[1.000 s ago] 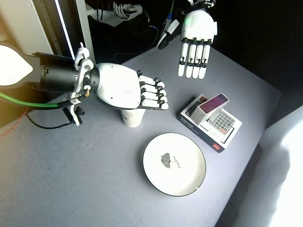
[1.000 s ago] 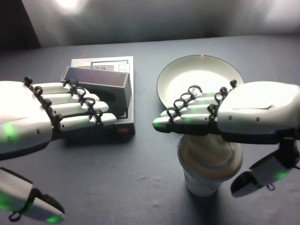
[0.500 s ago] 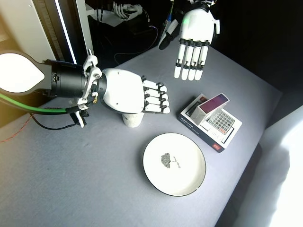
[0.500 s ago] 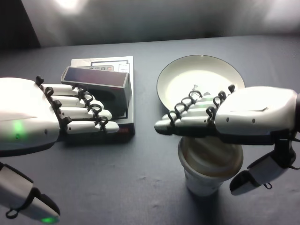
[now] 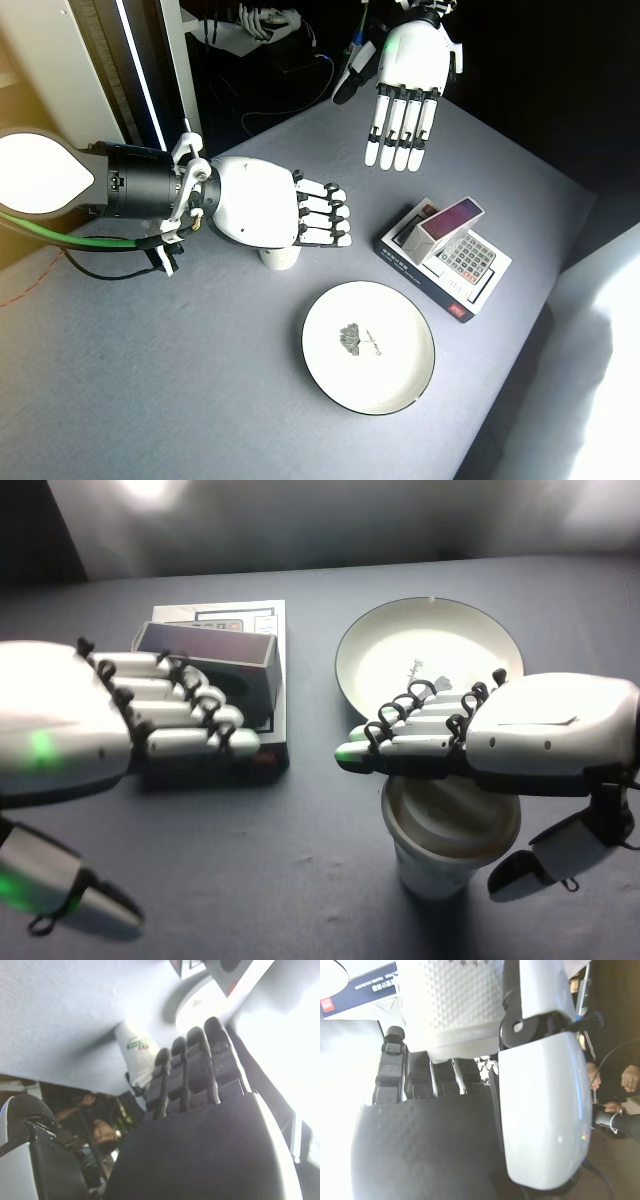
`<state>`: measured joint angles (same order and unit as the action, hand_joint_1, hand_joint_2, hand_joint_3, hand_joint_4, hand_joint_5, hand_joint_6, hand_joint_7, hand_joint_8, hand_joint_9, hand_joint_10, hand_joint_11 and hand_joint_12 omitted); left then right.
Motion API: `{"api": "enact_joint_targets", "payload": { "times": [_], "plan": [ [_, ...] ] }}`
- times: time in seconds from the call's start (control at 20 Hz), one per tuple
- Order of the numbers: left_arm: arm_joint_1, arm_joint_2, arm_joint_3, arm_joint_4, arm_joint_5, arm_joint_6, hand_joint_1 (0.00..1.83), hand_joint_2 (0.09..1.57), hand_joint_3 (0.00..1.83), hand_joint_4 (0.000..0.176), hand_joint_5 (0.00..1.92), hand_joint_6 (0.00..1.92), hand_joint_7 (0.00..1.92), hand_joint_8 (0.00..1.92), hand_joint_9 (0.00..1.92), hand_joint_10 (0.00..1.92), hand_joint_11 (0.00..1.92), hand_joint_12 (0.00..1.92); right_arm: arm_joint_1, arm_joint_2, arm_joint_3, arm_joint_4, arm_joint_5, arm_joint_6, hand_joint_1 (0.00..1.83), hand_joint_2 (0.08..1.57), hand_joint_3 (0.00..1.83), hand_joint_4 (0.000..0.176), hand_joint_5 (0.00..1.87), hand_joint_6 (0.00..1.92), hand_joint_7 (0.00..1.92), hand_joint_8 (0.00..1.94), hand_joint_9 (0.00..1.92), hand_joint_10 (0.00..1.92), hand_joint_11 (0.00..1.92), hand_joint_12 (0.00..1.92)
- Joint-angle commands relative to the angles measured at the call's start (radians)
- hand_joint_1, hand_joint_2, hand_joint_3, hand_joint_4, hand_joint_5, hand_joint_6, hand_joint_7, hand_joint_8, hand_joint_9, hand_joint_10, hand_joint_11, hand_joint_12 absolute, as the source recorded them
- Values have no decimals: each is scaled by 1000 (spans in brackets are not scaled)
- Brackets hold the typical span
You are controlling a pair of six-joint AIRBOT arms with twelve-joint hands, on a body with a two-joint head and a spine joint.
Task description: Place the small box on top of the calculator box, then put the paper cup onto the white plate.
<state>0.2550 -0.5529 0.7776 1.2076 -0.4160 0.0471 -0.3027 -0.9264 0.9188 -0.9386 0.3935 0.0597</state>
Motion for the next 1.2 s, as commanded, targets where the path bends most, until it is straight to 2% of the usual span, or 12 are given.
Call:
{"api": "enact_joint_targets", "payload": {
  "times": [0.0, 0.2, 0.25, 0.3, 0.5, 0.6, 0.65, 0.7, 0.75, 0.8, 0.85, 1.15],
  "plan": [
    [-4, 8, -2, -60, -33, 30, 357, 953, 3, 0, 87, 5, 125, 5, 112, 5, 0, 368, -4, 10, 0, 8, 56, 6, 1181, 929, 19, 0, 0, 0, 0, 0, 0, 0, 0, 0],
    [-5, 8, -12, -78, -23, 38, 317, 966, 5, 0, 79, 0, 120, 1, 112, 2, 0, 353, -15, 12, 16, 7, 67, 6, 1190, 979, 17, 0, 0, 0, 0, 0, 0, 0, 5, 182],
    [-6, 9, -16, -79, -14, 38, 339, 957, 0, 0, 113, 9, 148, 8, 135, 8, 0, 383, -18, 13, 20, 7, 72, 6, 1260, 1032, 18, 0, 54, 15, 48, 11, 25, 9, 0, 540],
    [-7, 9, -19, -80, -9, 38, 326, 962, 1, 0, 119, 7, 157, 7, 146, 9, 0, 418, -19, 14, 22, 7, 72, 6, 1286, 1040, 13, 0, 106, 25, 95, 17, 68, 22, 0, 701],
    [-7, 8, -15, -91, -22, 63, 314, 989, 4, 0, 134, 8, 176, 9, 161, 8, 0, 430, -19, 13, 23, 6, 75, 6, 1388, 1070, 5, 0, 512, 49, 521, 32, 453, 87, 30, 1292],
    [1, 9, -9, -152, -43, 131, 310, 1003, 4, 0, 136, 4, 183, 5, 168, 6, 0, 418, -19, 13, 23, 6, 77, 6, 1435, 1064, 0, 0, 795, 46, 821, 33, 730, 112, 259, 1314],
    [4, 9, -4, -162, -47, 143, 324, 1007, 5, 0, 139, 4, 186, 4, 170, 6, 0, 421, -19, 13, 23, 6, 77, 6, 1382, 1121, 0, 0, 889, 888, 985, 694, 767, 1060, 447, 1292],
    [4, 9, -2, -163, -47, 143, 317, 1011, 6, 0, 142, 5, 189, 5, 173, 6, 0, 423, -20, 13, 23, 6, 78, 6, 1364, 1149, 4, 0, 875, 1133, 963, 928, 737, 1289, 511, 1298],
    [4, 9, 0, -164, -47, 143, 299, 1014, 5, 0, 142, 3, 193, 4, 176, 5, 0, 441, -20, 13, 23, 6, 82, 6, 1358, 1160, 0, 0, 902, 1160, 930, 1014, 722, 1323, 551, 1296],
    [6, 9, 0, -167, -47, 143, 310, 1014, 3, 0, 155, 7, 200, 5, 182, 7, 0, 446, -20, 13, 22, 6, 86, 6, 1448, 1171, 6, 0, 874, 1167, 883, 1064, 727, 1256, 590, 1662],
    [9, 9, 0, -171, -47, 143, 298, 1024, 5, 0, 151, 3, 193, 1, 179, 4, 0, 427, -20, 13, 22, 6, 87, 6, 1467, 1173, 5, 0, 860, 1164, 879, 1066, 719, 1258, 615, 1737],
    [26, 2, -1, -222, -42, 187, 282, 1031, 2, 0, 177, 1, 216, 2, 198, 3, 0, 483, -9, 13, 23, 6, 92, 6, 1473, 1173, 0, 0, 865, 1163, 889, 1049, 727, 1241, 613, 1755]
  ]
}}
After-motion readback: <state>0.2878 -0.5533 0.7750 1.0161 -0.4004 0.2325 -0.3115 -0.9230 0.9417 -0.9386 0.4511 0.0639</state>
